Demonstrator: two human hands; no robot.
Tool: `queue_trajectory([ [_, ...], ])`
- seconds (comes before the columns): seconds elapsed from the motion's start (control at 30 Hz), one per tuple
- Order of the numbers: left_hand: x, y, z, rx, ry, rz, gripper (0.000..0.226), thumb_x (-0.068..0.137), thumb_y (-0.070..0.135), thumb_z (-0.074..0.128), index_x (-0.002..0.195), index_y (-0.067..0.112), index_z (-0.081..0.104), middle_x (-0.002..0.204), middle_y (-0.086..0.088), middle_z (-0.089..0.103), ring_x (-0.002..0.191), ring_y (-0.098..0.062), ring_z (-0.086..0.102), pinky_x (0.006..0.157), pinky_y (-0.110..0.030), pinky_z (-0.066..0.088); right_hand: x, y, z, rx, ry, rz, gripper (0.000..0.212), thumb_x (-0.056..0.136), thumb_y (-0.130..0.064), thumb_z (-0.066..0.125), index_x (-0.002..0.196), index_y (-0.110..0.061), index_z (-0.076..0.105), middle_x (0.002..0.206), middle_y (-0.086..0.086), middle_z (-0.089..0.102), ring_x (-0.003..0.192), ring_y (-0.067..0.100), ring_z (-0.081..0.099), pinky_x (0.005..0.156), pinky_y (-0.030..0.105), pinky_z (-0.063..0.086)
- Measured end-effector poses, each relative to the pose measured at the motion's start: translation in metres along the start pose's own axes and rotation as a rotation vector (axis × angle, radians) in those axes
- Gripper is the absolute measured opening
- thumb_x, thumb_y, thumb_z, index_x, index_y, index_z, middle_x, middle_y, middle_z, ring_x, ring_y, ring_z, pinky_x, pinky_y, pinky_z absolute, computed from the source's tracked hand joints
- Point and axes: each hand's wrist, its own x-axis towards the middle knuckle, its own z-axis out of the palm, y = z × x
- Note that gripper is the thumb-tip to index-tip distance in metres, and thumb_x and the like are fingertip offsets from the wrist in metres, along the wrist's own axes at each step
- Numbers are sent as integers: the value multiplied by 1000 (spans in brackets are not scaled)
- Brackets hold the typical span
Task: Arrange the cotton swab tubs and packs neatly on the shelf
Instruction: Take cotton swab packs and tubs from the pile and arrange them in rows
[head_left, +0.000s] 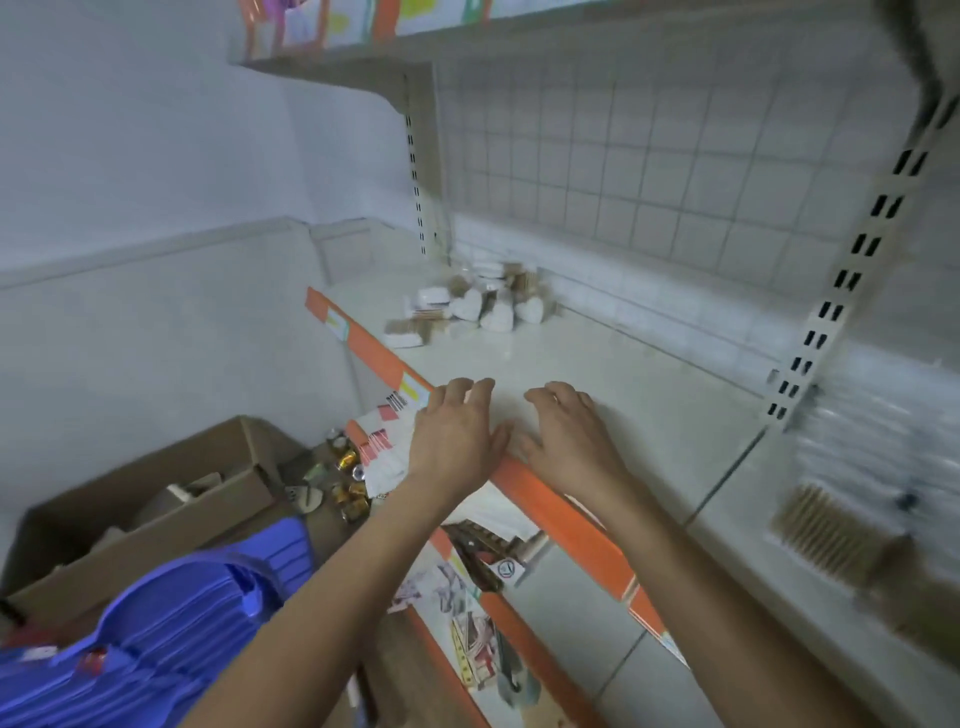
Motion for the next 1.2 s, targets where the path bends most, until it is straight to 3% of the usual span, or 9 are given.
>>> queue_trajectory([
  [0.17, 46, -35, 9, 2, 1, -56, 58, 93, 42, 50, 143, 16, 32, 141, -9, 40, 128, -30, 38, 100, -40, 37, 66, -7, 18, -12, -56, -14, 51, 91, -29, 54, 137, -14, 38, 139, 6, 37, 124, 27, 38, 102, 35, 36],
  [0.43, 139, -97, 13, -30, 60, -63, 58, 91, 42, 52, 137, 12, 38, 134, -13, 45, 122, -34, 42, 99, -40, 37, 170, -21, 46, 21, 42, 66, 59, 89, -25, 58, 139, -12, 31, 143, 10, 29, 127, 32, 37, 103, 38, 35],
  [0.6, 196, -125, 19, -68, 26, -42, 62, 91, 45, 52, 142, 14, 33, 143, -10, 35, 127, -32, 36, 96, -41, 38, 227, -28, 65, 11, 122, 108, 65, 84, -14, 61, 141, -13, 29, 144, 10, 26, 131, 32, 33, 103, 37, 36],
  [0.8, 240, -149, 36, -122, -89, 45, 68, 91, 40, 54, 148, 23, 22, 157, -4, 15, 141, -32, 19, 112, -42, 27, 262, -34, 87, -121, 189, 118, 66, 78, -5, 59, 138, -15, 35, 144, 6, 31, 132, 29, 29, 105, 39, 35],
  [1.0, 246, -156, 41, -186, -65, 117, 47, 88, 27, 54, 134, 22, 48, 142, 0, 45, 116, -32, 52, 95, -39, 43, 274, -37, 102, -231, 274, 173, 54, 65, 0, 67, 117, -9, 54, 113, 10, 56, 107, 32, 54, 86, 39, 49],
  [1.1, 244, -160, 42, -227, -1, 144, 44, 83, 22, 57, 127, 19, 57, 133, -4, 54, 106, -35, 57, 89, -38, 44, 274, -33, 105, -211, 269, 154, 57, 64, -2, 69, 119, -7, 55, 114, 11, 57, 110, 32, 54, 98, 40, 44],
  [1.2, 242, -161, 40, -300, 59, 205, 47, 71, 13, 63, 118, 14, 64, 123, -8, 62, 98, -38, 60, 84, -38, 46, 266, -34, 102, -147, 280, 154, 58, 71, -4, 71, 126, -4, 52, 128, 14, 51, 124, 33, 44, 110, 38, 31],
])
